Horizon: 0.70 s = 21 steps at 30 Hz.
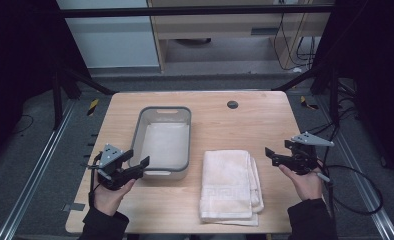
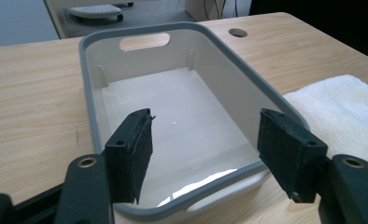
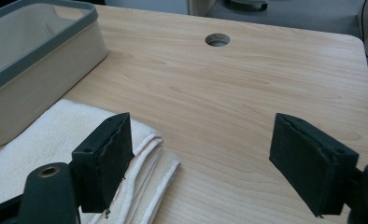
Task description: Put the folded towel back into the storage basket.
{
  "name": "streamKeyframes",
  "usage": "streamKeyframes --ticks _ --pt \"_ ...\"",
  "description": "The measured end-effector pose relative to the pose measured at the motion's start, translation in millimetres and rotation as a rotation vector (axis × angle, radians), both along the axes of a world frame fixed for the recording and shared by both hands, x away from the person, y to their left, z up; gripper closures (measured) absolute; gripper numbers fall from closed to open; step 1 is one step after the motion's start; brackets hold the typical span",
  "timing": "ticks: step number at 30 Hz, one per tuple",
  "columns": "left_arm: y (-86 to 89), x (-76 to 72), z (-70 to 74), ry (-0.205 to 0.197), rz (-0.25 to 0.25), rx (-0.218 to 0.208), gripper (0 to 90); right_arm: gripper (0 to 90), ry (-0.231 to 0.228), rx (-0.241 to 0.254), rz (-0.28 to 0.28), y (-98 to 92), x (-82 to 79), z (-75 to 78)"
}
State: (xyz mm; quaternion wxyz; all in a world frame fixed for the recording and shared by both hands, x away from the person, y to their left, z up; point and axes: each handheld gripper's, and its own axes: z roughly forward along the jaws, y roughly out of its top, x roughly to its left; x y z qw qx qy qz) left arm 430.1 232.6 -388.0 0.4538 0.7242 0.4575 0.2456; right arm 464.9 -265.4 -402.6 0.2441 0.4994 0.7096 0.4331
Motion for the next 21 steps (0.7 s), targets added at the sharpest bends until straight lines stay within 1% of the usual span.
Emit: streamKeyframes --ticks 3,5,12,14,16,17,21 --pt "-7.9 1.7 2.8 -0.001 -0.018 0.011 34.8 21.2 -0.002 -0.001 0.003 0.0 2.6 0.3" --pt "-14.0 2.2 3.7 0.0 -0.031 0.016 34.9 21.2 -0.006 0.009 0.006 0.8 5.2 2.1" --pt "-35.9 0.6 0.9 0.004 -0.073 0.024 35.1 22.0 -0.009 0.014 0.024 7.0 11.3 4.0" --pt "-42.5 0.1 -0.7 0.009 -0.082 0.023 35.2 22.4 -0.007 0.028 0.03 9.7 13.3 3.1" --pt "-48.2 -0.4 -2.3 0.016 -0.093 0.031 35.2 22.7 -0.003 0.03 0.034 11.7 14.8 1.4" --pt "-52.7 -1.2 -3.5 0.017 -0.097 0.027 35.2 23.0 -0.001 0.031 0.038 13.3 16.0 -0.2" --pt "-66.8 -3.9 -8.5 0.023 -0.113 0.024 35.2 23.1 0.017 0.024 0.053 20.0 19.7 -5.4"
